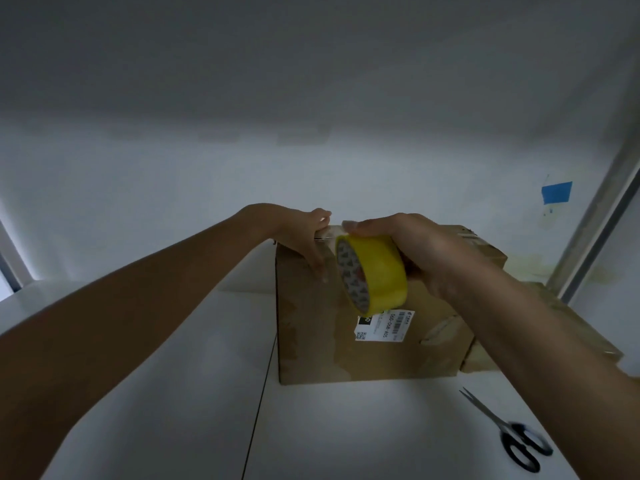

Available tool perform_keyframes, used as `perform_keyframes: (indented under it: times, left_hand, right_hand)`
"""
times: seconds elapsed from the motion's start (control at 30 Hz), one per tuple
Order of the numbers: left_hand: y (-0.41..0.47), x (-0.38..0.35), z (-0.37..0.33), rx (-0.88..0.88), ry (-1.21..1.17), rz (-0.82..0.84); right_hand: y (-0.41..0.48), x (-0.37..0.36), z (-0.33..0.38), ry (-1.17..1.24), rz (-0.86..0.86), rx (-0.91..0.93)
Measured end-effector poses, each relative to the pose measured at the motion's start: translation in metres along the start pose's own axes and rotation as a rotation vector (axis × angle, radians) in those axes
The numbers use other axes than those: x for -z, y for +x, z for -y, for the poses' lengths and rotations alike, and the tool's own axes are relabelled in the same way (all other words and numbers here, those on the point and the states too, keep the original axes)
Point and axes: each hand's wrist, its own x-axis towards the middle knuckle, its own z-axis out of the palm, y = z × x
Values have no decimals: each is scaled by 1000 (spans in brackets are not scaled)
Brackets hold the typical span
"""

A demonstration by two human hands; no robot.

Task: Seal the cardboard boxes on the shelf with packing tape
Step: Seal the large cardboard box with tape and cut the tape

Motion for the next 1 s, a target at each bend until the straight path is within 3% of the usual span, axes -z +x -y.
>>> perform_keyframes:
  times: [0.13, 0.33, 0.5, 0.67, 0.87, 1.0]
  left_hand:
    - [-1, 2, -2, -17, 17, 7]
    - [-3, 0, -1, -33, -22, 22]
    - [-4, -12, 4, -40, -181, 18]
    - [-1, -28, 21, -116, -239, -90]
    - [-11, -35, 16, -193, -323, -208]
    - [-14, -41, 16, -194, -308, -271]
  right_hand:
    - [-15, -12, -4, 139, 103, -118]
    - [-30, -18, -20, 208, 127, -218]
    - [-31, -20, -23, 167, 136, -136]
    - [-34, -21, -14, 74, 136, -62]
    - [-32, -13, -3, 105, 125, 58]
    - [-33, -17, -7, 151, 140, 40]
